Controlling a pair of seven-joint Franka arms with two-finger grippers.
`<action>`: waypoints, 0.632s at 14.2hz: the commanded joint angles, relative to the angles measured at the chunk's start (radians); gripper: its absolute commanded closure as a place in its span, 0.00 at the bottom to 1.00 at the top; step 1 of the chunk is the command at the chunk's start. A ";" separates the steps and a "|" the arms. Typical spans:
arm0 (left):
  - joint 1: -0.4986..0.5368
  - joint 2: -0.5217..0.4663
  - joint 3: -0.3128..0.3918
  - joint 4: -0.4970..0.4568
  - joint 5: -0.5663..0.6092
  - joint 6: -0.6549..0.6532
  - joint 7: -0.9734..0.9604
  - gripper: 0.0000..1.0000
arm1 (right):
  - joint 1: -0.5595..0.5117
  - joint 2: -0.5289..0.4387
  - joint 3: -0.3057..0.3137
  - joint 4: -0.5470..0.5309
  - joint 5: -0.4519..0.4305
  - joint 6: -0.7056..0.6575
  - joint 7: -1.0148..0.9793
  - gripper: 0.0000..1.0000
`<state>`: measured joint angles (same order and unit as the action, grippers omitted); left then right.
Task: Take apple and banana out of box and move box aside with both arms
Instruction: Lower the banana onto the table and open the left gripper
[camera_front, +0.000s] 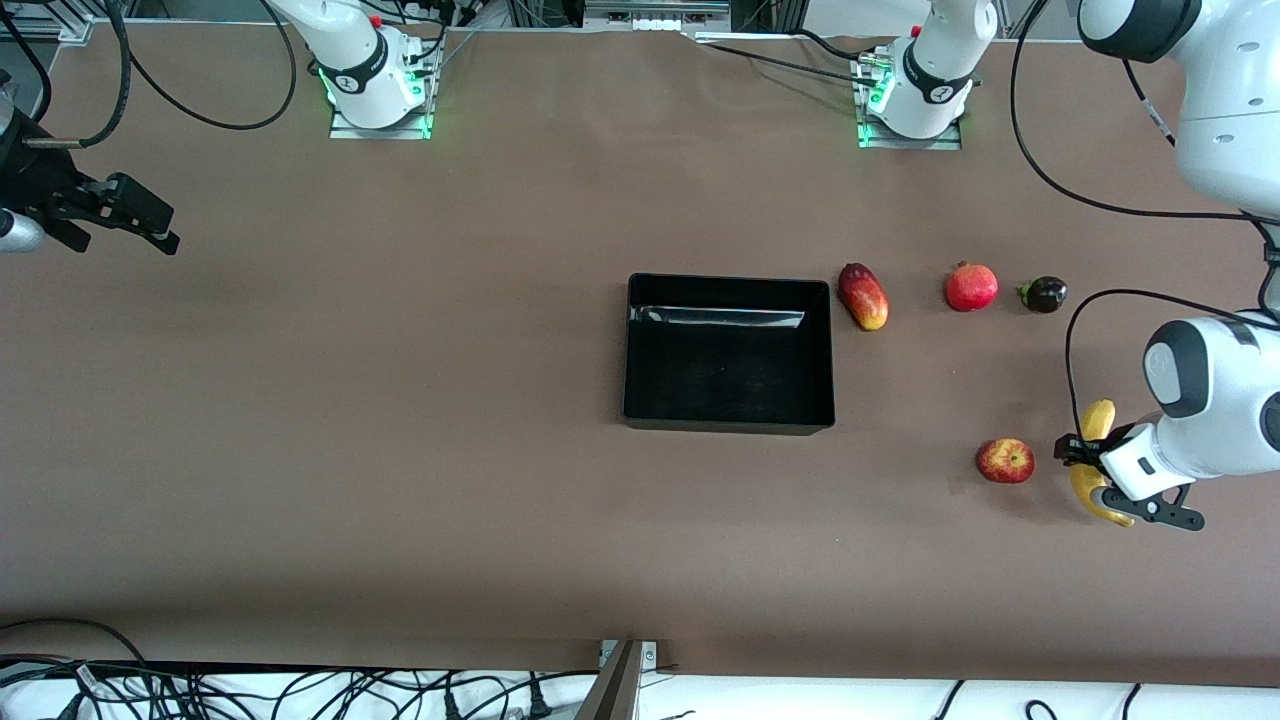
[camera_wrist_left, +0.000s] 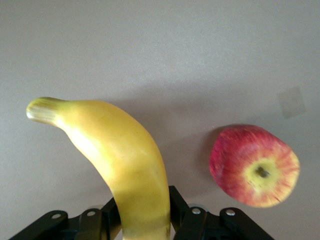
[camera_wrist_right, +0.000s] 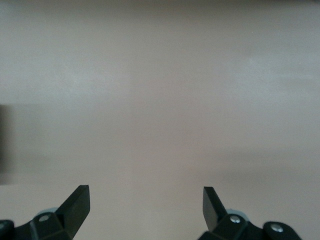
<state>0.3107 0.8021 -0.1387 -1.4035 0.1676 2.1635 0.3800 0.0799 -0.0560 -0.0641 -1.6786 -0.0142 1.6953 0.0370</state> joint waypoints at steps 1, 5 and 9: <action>-0.001 0.028 0.021 0.005 0.064 0.053 0.017 1.00 | -0.008 0.015 0.007 0.017 0.005 -0.002 -0.011 0.00; 0.024 0.075 0.028 -0.003 0.102 0.137 0.017 1.00 | -0.012 0.027 0.006 0.016 0.000 -0.003 -0.011 0.00; 0.051 0.104 0.028 -0.005 0.139 0.173 0.019 1.00 | -0.014 0.033 -0.014 0.017 0.002 -0.002 -0.013 0.00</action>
<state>0.3412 0.8931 -0.1081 -1.4063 0.2705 2.3105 0.3820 0.0777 -0.0308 -0.0799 -1.6786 -0.0142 1.6954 0.0370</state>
